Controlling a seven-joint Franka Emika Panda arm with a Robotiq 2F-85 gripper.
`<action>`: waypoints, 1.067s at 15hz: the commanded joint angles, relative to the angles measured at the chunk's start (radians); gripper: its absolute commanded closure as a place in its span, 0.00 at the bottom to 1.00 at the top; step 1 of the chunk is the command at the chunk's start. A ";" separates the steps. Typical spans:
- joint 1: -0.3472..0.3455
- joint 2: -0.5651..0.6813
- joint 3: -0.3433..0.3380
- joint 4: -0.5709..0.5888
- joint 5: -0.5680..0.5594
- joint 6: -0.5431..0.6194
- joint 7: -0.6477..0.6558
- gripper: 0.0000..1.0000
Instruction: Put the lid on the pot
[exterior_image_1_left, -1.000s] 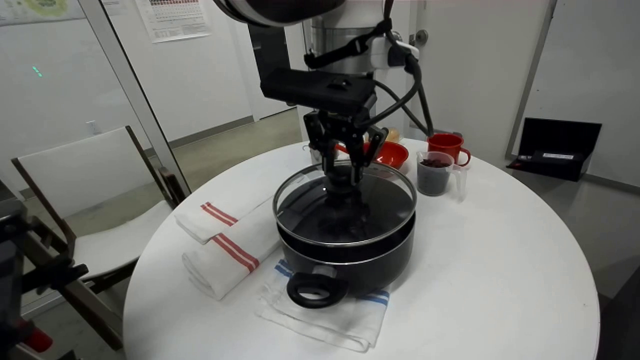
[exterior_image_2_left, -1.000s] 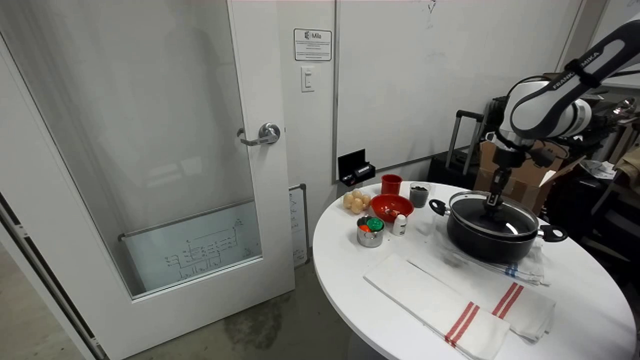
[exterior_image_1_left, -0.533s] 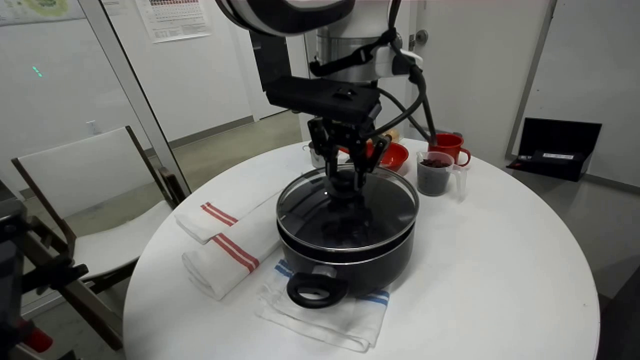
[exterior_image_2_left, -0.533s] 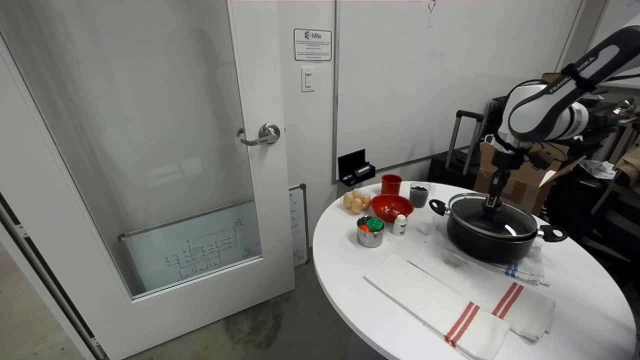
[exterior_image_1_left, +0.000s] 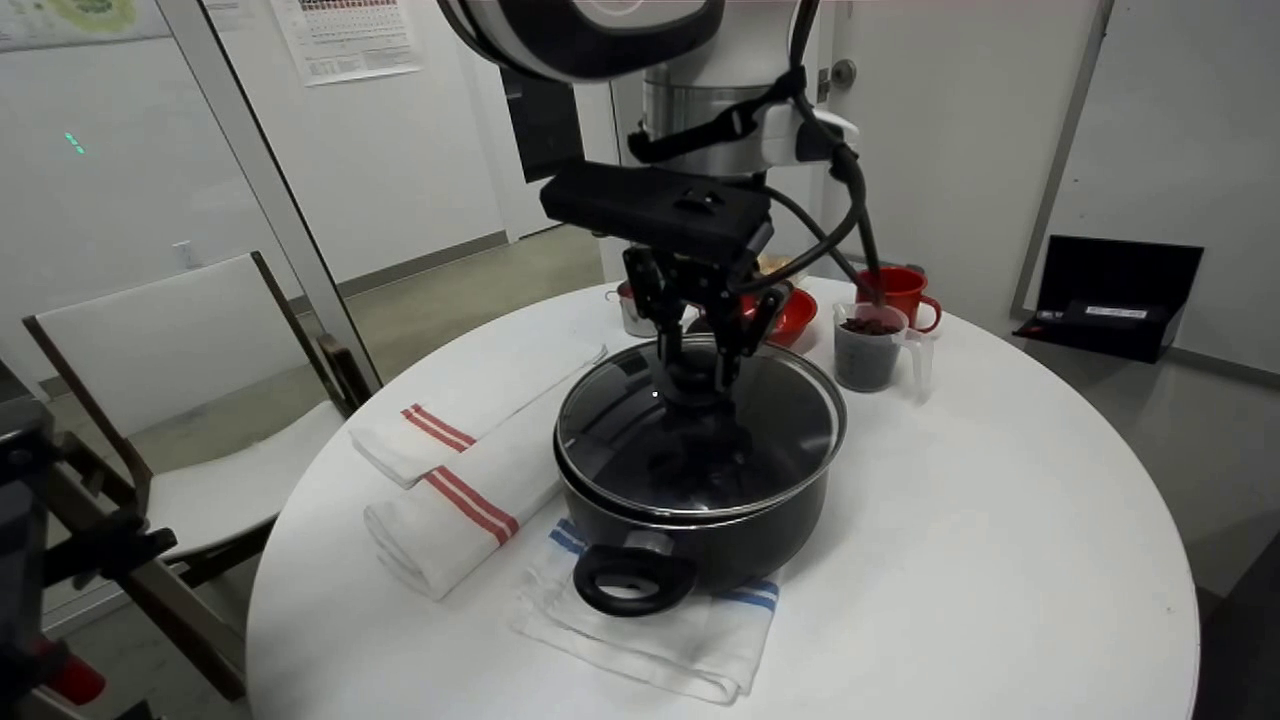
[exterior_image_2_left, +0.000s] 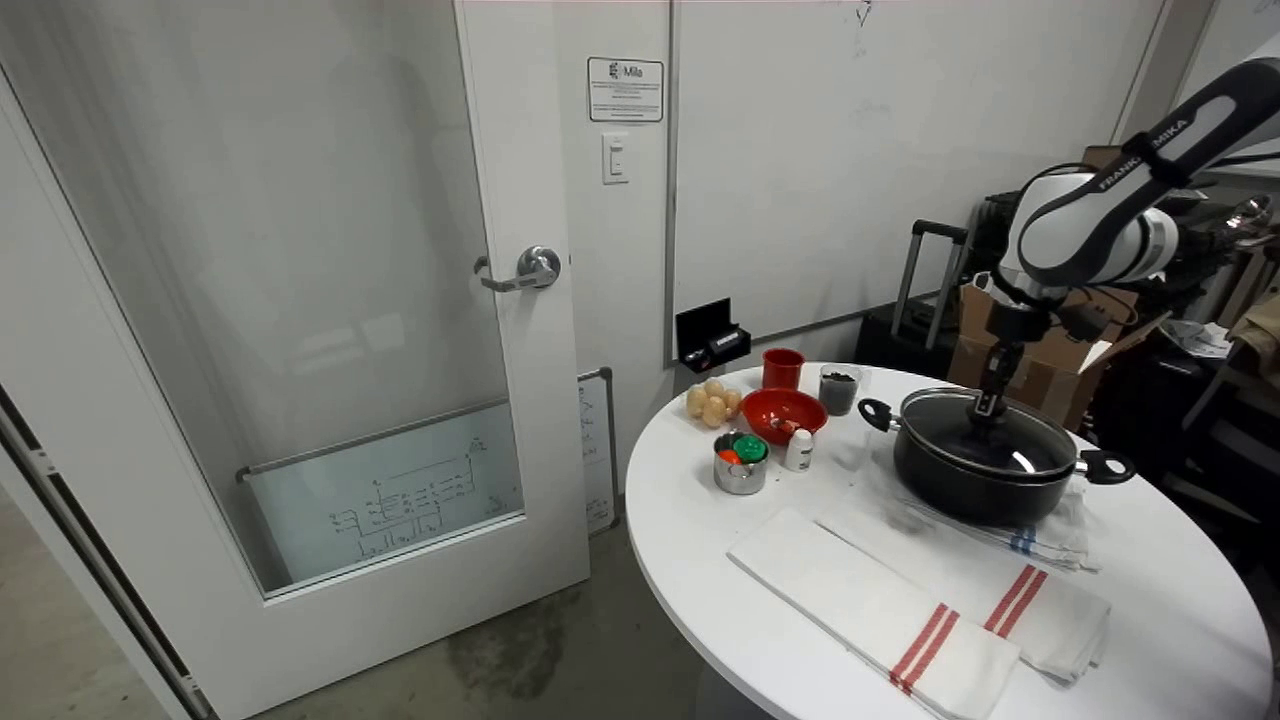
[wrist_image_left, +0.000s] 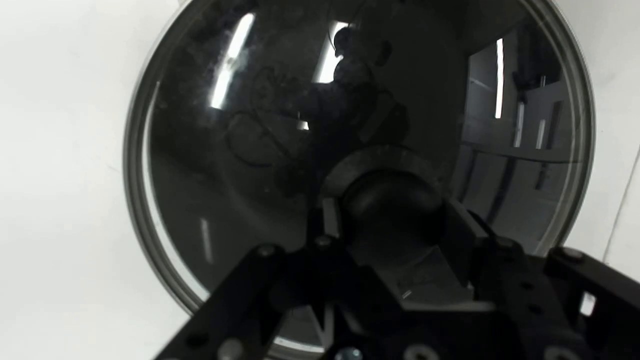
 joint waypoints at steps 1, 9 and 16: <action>-0.009 -0.004 0.014 0.011 0.026 -0.010 -0.003 0.75; -0.004 -0.004 0.025 0.000 0.025 -0.011 -0.006 0.75; -0.009 -0.011 0.027 -0.013 0.028 -0.006 -0.005 0.75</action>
